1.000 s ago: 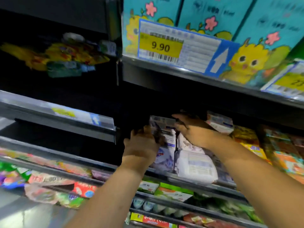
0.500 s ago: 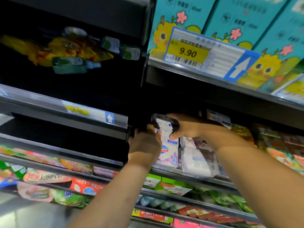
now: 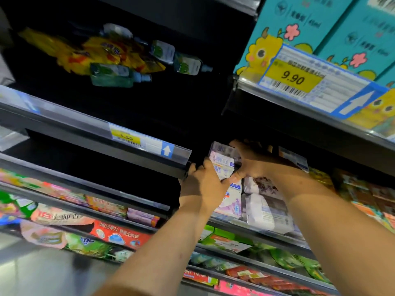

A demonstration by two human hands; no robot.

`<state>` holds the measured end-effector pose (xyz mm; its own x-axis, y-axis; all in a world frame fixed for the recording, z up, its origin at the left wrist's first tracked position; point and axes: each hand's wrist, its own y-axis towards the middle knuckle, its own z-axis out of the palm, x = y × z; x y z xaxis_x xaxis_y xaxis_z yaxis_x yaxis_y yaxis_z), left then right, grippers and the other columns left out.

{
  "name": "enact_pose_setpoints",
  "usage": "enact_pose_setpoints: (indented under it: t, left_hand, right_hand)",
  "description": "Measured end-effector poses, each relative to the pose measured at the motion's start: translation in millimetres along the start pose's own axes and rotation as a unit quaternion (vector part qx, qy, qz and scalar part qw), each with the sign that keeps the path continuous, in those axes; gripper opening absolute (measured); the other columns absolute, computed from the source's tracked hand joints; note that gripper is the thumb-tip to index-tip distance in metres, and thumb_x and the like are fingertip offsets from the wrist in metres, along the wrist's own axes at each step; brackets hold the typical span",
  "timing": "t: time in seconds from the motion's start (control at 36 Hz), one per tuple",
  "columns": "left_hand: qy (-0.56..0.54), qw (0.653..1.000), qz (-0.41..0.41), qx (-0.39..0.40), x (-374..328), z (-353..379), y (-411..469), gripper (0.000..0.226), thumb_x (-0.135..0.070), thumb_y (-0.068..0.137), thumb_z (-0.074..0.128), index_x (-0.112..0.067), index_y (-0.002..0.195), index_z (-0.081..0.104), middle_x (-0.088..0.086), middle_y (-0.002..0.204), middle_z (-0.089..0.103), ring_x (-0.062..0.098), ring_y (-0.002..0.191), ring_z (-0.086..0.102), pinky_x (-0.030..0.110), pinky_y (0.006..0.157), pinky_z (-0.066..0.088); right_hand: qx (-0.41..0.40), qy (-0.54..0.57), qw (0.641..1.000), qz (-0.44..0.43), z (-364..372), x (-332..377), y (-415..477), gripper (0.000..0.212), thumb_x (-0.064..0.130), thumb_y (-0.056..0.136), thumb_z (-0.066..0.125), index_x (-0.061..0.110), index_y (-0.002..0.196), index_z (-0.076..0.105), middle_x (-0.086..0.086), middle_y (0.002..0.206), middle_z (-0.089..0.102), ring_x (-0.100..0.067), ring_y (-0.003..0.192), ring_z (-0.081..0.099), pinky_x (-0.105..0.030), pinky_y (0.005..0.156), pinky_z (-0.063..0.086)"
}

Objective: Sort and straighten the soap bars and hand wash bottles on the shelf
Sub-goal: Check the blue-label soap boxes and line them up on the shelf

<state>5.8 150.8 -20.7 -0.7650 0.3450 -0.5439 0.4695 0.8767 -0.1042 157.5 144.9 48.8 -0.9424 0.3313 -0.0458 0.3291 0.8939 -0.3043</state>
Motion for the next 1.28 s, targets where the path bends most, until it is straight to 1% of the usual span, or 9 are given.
enact_pose_setpoints:
  t: [0.25,0.39,0.44,0.56,0.64,0.86,1.06,1.19,1.28]
  left_hand:
    - [-0.007,1.0,0.008,0.011,0.9,-1.8,1.5,0.068,-0.06,0.097,0.047,-0.011,0.142,0.035,0.006,0.14,0.054,0.024,0.141,0.03,0.038,0.096,0.037]
    - [0.003,1.0,0.017,0.02,3.3,2.3,3.2,0.071,-0.062,0.098,0.042,-0.018,0.15,0.022,0.004,0.152,0.042,0.027,0.145,0.024,0.043,0.1,0.037]
    - [0.007,1.0,0.013,0.017,3.8,2.5,3.1,0.076,-0.067,0.094,0.044,-0.021,0.151,0.022,0.005,0.154,0.038,0.029,0.143,0.028,0.046,0.104,0.035]
    - [-0.02,0.999,0.003,0.043,4.1,1.9,3.1,0.095,-0.077,0.08,0.057,-0.026,0.151,0.021,0.007,0.156,0.032,0.033,0.141,0.029,0.049,0.11,0.031]
    - [-0.025,0.997,-0.007,0.079,4.4,-0.3,6.1,0.102,-0.078,0.075,0.062,-0.027,0.152,0.019,0.003,0.157,0.031,0.032,0.145,0.025,0.054,0.116,0.023]
    - [-0.174,0.98,-0.029,0.089,14.4,-1.7,17.3,0.115,-0.047,0.063,0.088,-0.047,0.152,0.016,-0.01,0.138,0.055,0.025,0.135,0.045,0.051,0.113,0.032]
    - [-0.162,0.984,0.033,0.069,8.8,-15.6,17.8,0.101,-0.022,0.067,0.093,-0.041,0.148,0.036,0.001,0.14,0.054,0.022,0.124,0.054,0.038,0.104,0.047]
    - [-0.11,0.989,0.09,0.033,6.0,-26.8,4.6,0.083,-0.026,0.072,0.089,-0.035,0.142,0.046,0.001,0.134,0.057,0.026,0.124,0.053,0.037,0.104,0.046]
    - [-0.075,0.989,0.123,-0.016,0.1,-31.4,-3.0,0.073,-0.025,0.069,0.09,-0.025,0.134,0.055,0.006,0.127,0.061,0.03,0.118,0.054,0.039,0.101,0.046]
  right_hand:
    - [-0.049,0.137,0.989,-0.025,-7.0,-6.5,2.5,0.061,0.031,0.079,0.083,0.03,0.126,0.046,0.002,0.119,0.056,-0.016,0.1,0.052,-0.02,0.068,0.034]
    - [-0.14,0.333,0.933,0.002,-7.0,-6.6,-21.3,0.046,0.029,0.088,0.076,0.025,0.13,0.056,0.005,0.114,0.059,-0.016,0.097,0.062,-0.02,0.076,0.043]
    - [-0.18,0.418,0.89,0.034,-1.2,-8.5,-39.0,0.034,0.028,0.089,0.076,0.026,0.119,0.062,0.002,0.102,0.063,-0.007,0.069,0.063,-0.014,0.062,0.048]
    - [-0.226,0.616,0.748,0.1,15.2,-20.0,-68.9,0.019,0.017,0.082,0.082,0.028,0.092,0.069,-0.002,0.076,0.074,-0.02,0.056,0.067,-0.043,0.058,0.059]
    - [-0.254,0.663,0.69,0.139,22.2,-32.2,-94.1,0.019,0.007,0.086,0.076,0.013,0.102,0.067,0.005,0.066,0.073,-0.01,0.054,0.069,-0.025,0.046,0.054]
    - [-0.26,0.582,0.749,0.181,57.9,-57.7,-136.5,0.011,0.034,0.093,0.07,0.027,0.099,0.063,0.009,0.079,0.067,-0.005,0.066,0.063,-0.021,0.055,0.05]
    - [-0.247,0.561,0.778,0.138,62.0,-60.4,-146.9,0.058,0.024,0.084,0.08,0.029,0.133,0.05,0.012,0.11,0.064,0.011,0.08,0.064,-0.011,0.055,0.049]
    - [-0.23,0.429,0.86,0.149,57.7,-65.0,-148.5,0.086,0.043,0.076,0.085,0.024,0.15,0.043,0.002,0.145,0.052,-0.016,0.125,0.053,-0.037,0.102,0.05]
    - [-0.218,0.402,0.876,0.154,50.4,-64.9,-148.8,0.079,0.04,0.076,0.086,0.022,0.145,0.051,0.0,0.145,0.049,-0.017,0.123,0.052,-0.033,0.099,0.047]
